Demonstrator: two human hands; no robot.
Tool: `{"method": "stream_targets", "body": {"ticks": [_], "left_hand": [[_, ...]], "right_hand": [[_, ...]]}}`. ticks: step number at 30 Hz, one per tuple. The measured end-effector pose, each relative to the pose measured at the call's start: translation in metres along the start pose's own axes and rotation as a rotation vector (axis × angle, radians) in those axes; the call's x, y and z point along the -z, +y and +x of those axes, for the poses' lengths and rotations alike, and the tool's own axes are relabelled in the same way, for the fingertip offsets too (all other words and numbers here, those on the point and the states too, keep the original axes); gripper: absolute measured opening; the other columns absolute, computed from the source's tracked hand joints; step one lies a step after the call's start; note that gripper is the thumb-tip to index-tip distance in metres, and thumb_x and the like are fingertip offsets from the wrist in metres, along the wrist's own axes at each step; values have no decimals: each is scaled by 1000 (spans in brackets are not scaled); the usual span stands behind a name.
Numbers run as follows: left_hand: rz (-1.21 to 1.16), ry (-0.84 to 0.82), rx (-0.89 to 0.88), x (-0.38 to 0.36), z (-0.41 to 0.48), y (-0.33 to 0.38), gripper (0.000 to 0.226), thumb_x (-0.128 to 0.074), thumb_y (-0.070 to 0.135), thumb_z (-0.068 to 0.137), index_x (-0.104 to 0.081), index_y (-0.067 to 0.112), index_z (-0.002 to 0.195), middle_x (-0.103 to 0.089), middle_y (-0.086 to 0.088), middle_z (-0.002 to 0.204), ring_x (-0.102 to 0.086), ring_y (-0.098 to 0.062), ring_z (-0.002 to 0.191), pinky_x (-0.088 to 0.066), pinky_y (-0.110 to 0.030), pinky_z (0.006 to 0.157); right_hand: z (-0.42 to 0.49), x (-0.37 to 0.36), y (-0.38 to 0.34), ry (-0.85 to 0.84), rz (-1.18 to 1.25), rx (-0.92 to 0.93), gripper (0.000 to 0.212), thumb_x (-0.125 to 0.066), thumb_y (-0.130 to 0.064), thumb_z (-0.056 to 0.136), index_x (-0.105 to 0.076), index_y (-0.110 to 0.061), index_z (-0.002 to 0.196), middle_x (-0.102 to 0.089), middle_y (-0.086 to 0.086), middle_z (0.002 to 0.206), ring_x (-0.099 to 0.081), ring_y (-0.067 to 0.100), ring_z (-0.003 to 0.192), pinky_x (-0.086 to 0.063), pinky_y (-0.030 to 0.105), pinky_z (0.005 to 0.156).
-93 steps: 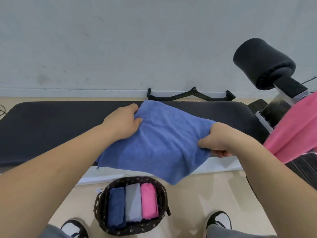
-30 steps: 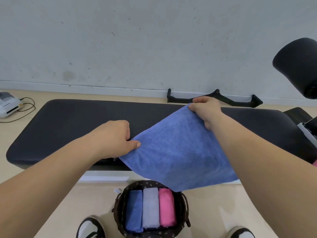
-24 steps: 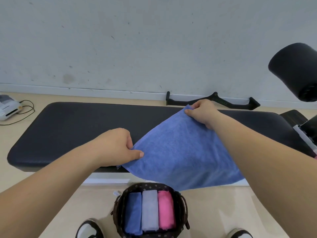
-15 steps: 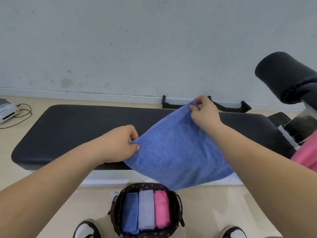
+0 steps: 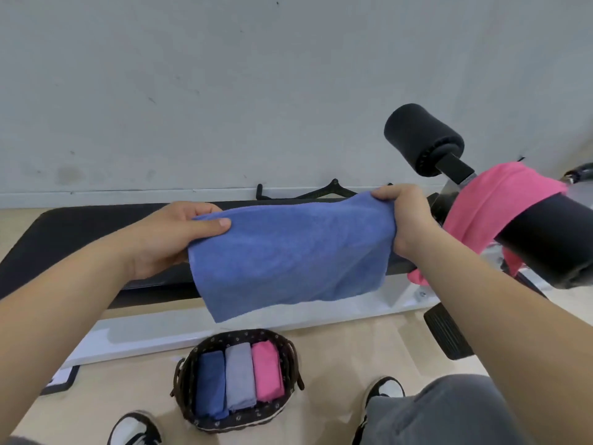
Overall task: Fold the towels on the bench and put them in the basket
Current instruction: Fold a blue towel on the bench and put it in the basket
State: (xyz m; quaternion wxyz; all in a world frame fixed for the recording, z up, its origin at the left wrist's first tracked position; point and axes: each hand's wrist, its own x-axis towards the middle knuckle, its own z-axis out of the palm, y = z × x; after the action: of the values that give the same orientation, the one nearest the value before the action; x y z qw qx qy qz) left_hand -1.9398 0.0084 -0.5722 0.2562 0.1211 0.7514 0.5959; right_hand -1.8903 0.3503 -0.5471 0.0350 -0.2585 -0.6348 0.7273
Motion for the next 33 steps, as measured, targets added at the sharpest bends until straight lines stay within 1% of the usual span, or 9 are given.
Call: {"method": "stream_targets", "body": {"ticks": [3, 6, 9, 13, 16, 22, 26, 30, 33], "left_hand": [[5, 66, -45, -5, 7, 4, 24, -76, 33, 91, -76, 10, 99, -62, -12, 79, -53, -22, 65, -41, -27, 59], [243, 244, -102, -6, 21, -1, 21, -73, 35, 95, -78, 15, 90, -68, -4, 73, -57, -17, 62, -46, -31, 59], [636, 328, -86, -5, 41, -13, 19, -70, 31, 96, -75, 20, 82, -71, 2, 70, -64, -15, 60, -49, -29, 61], [514, 357, 76, -4, 73, -27, 20, -49, 17, 106, -68, 17, 99, -71, -11, 80, -73, -21, 53, -54, -28, 48], [345, 455, 126, 1, 98, -28, 20, -45, 14, 107, -65, 14, 108, -69, -17, 92, -75, -24, 54, -51, -26, 41], [199, 589, 151, 11, 145, -38, 21, -48, 11, 106, -67, 9, 98, -70, -17, 84, -78, -29, 71, -66, -42, 71], [233, 646, 107, 19, 160, -46, 23, -50, 9, 101, -70, 6, 92, -75, -21, 84, -77, -35, 83, -63, -50, 85], [450, 635, 35, 18, 160, -43, 30, -59, 16, 98, -68, 15, 126, -68, -6, 124, -65, -27, 115, -52, -38, 102], [692, 534, -49, 9, 142, -39, 45, -61, 18, 98, -55, 17, 143, -52, -2, 146, -51, -21, 133, -38, -25, 102]], "right_hand": [[5, 8, 2, -1, 18, -3, 19, -61, -17, 85, -77, -14, 74, -76, 5, 82, -71, 26, 73, -54, 32, 72], [31, 14, 19, 196, -394, 199, 11, -63, -12, 91, -68, -13, 81, -63, 0, 78, -54, 18, 70, -43, 27, 63], [54, 9, 40, 205, -706, 283, 15, -62, -20, 98, -76, -21, 95, -71, -1, 87, -62, 16, 78, -46, 26, 64], [81, -16, 40, 270, -444, 46, 24, -53, -2, 100, -70, -15, 111, -68, 10, 96, -65, 20, 52, -54, 26, 47], [102, -34, 38, 283, -159, -25, 26, -48, 3, 97, -65, -10, 114, -70, 14, 99, -73, 24, 52, -62, 28, 52], [150, -61, 43, 243, -102, 58, 27, -55, -6, 100, -63, -8, 126, -71, 11, 108, -77, 21, 79, -65, 30, 75], [172, -66, 48, 198, -114, 73, 16, -58, -9, 99, -70, -12, 109, -74, 13, 114, -77, 19, 87, -64, 29, 83], [167, -63, 56, 116, -279, 223, 39, -58, -14, 100, -59, -20, 138, -67, -2, 119, -71, 13, 92, -58, 22, 83], [144, -59, 58, 75, -603, 387, 41, -52, -14, 98, -60, -25, 137, -65, -3, 123, -63, 13, 100, -49, 18, 79]]}}
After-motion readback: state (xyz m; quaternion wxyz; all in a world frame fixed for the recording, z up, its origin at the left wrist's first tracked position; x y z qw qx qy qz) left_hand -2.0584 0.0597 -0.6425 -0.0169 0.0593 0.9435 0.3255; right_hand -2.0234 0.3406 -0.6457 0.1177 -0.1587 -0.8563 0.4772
